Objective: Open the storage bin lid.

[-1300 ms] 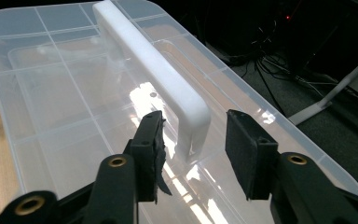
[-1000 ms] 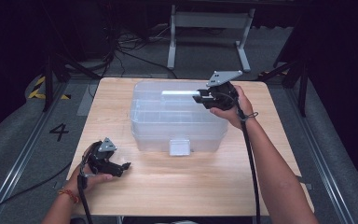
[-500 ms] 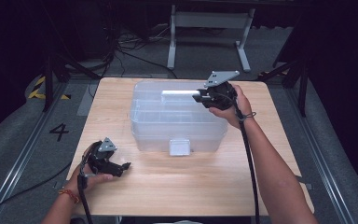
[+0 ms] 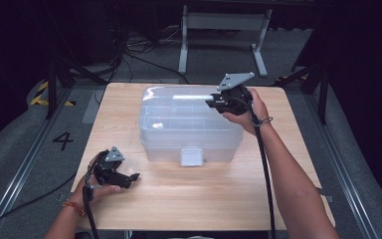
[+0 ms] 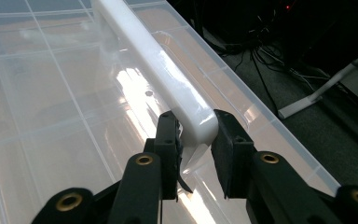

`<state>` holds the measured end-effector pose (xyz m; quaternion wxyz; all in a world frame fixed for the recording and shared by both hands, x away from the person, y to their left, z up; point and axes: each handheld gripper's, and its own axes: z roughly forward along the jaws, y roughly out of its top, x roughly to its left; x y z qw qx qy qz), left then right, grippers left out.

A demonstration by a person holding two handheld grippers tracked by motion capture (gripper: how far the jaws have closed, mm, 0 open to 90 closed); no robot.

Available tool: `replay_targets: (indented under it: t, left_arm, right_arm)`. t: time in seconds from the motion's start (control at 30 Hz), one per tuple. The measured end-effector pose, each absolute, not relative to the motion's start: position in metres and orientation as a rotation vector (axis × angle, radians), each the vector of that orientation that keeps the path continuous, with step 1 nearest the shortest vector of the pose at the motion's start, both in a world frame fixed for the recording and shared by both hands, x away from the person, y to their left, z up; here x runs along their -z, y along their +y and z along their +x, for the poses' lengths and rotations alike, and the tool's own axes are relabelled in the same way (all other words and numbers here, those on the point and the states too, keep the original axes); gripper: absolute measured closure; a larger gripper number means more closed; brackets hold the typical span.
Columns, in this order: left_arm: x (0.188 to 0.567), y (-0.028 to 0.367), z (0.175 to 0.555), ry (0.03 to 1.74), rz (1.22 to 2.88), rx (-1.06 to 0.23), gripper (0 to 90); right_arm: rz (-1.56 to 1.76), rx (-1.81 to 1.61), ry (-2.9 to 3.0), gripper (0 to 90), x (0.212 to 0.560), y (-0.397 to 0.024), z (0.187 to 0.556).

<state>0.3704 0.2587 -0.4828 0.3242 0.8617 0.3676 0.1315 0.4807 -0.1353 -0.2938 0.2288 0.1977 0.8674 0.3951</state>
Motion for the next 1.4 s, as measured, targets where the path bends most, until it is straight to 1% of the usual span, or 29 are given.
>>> replay_targets:
  t: [0.07,0.27,0.33,0.4,0.43,0.47,0.53,0.57,0.6,0.63,0.67,0.83,0.9,1.03,1.13,1.23,1.27,1.4]
  left_arm:
    - [0.482,0.26,0.37,0.974,2.25,-0.359,2.8]
    - [0.481,0.264,0.37,1.003,2.213,-0.383,16.3]
    - [0.48,0.264,0.369,1.01,2.214,-0.369,17.5]
    - [0.478,0.264,0.369,1.002,2.222,-0.385,24.6]
    - [0.477,0.264,0.367,1.007,2.225,-0.357,26.1]
    - [0.476,0.265,0.367,0.997,2.231,-0.373,26.2]
    - [0.475,0.265,0.365,1.006,2.224,-0.36,29.5]
    - [0.475,0.265,0.365,1.006,2.224,-0.36,29.7]
    - [0.473,0.266,0.364,1.003,2.219,-0.378,29.7]
    - [0.467,0.267,0.364,0.98,2.199,-0.417,32.5]
    - [0.467,0.267,0.364,0.98,2.199,-0.417,33.5]
    - [0.447,0.266,0.362,0.925,2.135,-0.483,34.8]
    - [0.441,0.265,0.362,0.92,2.118,-0.489,35.4]
    - [0.43,0.263,0.362,0.901,2.102,-0.518,38.7]
    - [0.423,0.261,0.361,0.889,2.085,-0.519,42.7]
    - [0.416,0.259,0.359,0.877,2.083,-0.537,51.4]
    - [0.415,0.259,0.359,0.869,2.078,-0.547,52.3]
    - [0.406,0.255,0.357,0.835,2.076,-0.553,60.8]
  right_arm:
    - [0.551,-1.096,2.391,72.9,0.293,-0.136,0.482]
    - [0.575,-1.102,2.397,72.8,0.29,-0.136,0.485]
    - [0.581,-1.106,2.399,72.8,0.29,-0.136,0.486]
    - [0.581,-1.108,2.4,72.8,0.289,-0.136,0.487]
    - [0.582,-1.108,2.401,72.9,0.289,-0.136,0.487]
    - [0.584,-1.108,2.403,72.8,0.289,-0.136,0.487]
    - [0.587,-1.1,2.408,72.8,0.288,-0.136,0.488]
    - [0.589,-1.097,2.41,72.8,0.287,-0.135,0.488]
    - [0.589,-1.097,2.41,72.8,0.287,-0.135,0.488]
    - [0.592,-1.089,2.413,72.9,0.286,-0.135,0.488]
    - [0.592,-1.089,2.413,72.9,0.286,-0.135,0.488]
    - [0.603,-1.108,2.42,72.8,0.285,-0.136,0.491]
    - [0.608,-1.117,2.422,72.8,0.285,-0.136,0.493]
    - [0.616,-1.117,2.429,72.8,0.283,-0.136,0.495]
    - [0.62,-1.118,2.432,72.7,0.282,-0.136,0.496]
    - [0.624,-1.118,2.433,72.7,0.281,-0.137,0.497]
    - [0.625,-1.12,2.433,72.7,0.281,-0.137,0.497]
    - [0.627,-1.123,2.431,72.5,0.281,-0.137,0.498]
